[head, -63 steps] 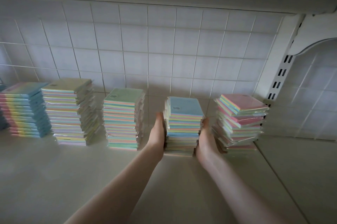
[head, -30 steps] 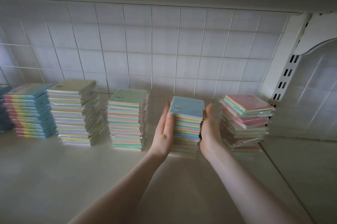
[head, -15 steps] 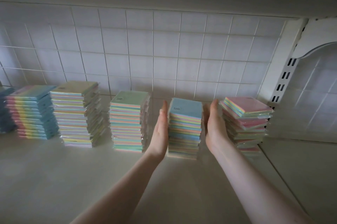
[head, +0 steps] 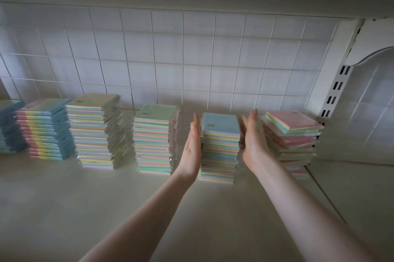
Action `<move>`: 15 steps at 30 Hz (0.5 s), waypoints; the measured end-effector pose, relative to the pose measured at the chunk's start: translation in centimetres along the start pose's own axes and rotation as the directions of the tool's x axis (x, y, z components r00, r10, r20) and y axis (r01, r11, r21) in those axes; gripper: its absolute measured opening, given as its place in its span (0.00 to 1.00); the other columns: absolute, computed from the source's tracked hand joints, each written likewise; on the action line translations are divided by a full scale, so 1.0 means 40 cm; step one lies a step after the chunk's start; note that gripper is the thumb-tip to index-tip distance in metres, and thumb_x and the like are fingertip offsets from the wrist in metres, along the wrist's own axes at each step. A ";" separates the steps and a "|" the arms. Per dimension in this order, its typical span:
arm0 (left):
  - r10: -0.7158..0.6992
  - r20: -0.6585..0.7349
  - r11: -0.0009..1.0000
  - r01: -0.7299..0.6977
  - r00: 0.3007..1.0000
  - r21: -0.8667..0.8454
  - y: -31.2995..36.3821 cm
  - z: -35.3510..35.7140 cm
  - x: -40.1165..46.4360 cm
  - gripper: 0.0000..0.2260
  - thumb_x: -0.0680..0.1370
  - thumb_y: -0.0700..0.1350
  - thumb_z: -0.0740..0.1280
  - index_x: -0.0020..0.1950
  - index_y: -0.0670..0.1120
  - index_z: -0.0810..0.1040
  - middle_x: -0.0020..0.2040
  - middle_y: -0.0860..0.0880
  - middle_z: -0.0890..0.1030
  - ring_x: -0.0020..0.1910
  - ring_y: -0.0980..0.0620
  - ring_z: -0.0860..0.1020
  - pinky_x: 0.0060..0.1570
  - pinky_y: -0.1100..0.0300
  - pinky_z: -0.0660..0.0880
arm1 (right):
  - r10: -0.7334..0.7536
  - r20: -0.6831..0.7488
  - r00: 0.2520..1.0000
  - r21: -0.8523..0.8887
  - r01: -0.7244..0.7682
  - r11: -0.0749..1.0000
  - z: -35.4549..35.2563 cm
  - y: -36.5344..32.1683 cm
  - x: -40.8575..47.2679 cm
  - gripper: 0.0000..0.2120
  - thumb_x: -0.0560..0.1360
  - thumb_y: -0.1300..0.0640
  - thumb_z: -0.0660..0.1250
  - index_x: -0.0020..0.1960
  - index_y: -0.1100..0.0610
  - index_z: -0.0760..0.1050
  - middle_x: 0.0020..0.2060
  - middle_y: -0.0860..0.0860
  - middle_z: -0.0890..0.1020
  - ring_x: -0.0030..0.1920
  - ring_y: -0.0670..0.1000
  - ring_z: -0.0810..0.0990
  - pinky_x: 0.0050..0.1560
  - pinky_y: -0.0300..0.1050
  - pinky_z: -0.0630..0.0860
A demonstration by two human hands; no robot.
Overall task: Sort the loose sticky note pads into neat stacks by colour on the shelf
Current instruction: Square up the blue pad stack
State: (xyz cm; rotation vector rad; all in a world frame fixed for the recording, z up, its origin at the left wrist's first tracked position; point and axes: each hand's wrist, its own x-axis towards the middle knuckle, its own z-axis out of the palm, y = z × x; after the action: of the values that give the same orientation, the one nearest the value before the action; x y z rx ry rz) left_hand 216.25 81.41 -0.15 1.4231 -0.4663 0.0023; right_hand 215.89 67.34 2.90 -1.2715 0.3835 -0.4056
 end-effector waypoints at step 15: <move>-0.294 -0.040 0.956 0.294 0.955 -0.009 -0.061 0.007 -0.035 0.43 0.67 0.77 0.48 0.74 0.53 0.65 0.72 0.56 0.68 0.72 0.58 0.64 0.74 0.53 0.57 | 0.121 -0.191 0.974 -0.072 -0.137 0.988 -0.098 0.260 0.102 0.51 0.46 0.12 0.48 0.53 0.47 0.73 0.53 0.46 0.75 0.43 0.47 0.74 0.44 0.42 0.68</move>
State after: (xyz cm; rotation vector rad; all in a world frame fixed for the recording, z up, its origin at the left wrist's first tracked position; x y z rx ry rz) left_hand 215.57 81.14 -2.89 1.4754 -0.2160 -0.2092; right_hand 218.36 64.58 -8.35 -1.2864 0.6447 -0.4024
